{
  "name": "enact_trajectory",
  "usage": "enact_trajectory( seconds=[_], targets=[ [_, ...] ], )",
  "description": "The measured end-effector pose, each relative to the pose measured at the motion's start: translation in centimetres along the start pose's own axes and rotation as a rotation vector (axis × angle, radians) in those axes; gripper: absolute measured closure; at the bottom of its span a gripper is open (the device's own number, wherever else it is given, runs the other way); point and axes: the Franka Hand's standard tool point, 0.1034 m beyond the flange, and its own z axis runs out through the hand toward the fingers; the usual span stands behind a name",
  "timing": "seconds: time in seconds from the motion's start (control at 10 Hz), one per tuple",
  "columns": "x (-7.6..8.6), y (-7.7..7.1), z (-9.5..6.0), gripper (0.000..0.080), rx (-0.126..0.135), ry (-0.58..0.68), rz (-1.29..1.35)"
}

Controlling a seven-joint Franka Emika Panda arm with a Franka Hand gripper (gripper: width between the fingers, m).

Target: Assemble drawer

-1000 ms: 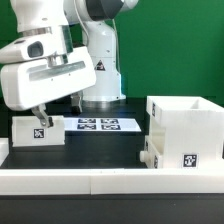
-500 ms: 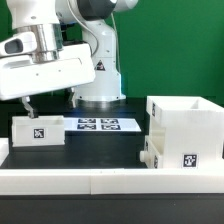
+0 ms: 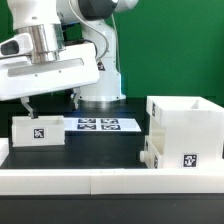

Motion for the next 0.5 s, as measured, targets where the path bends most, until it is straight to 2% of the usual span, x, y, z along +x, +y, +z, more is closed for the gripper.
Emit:
enact_trajectory(
  seconds=[0.3,0.5],
  targets=[
    [-2.8,0.0,0.6,0.0151,-0.061,0.021,0.036],
    [-4.0,-0.6,1.4,0.0151,-0.068,0.017,0.058]
  ],
)
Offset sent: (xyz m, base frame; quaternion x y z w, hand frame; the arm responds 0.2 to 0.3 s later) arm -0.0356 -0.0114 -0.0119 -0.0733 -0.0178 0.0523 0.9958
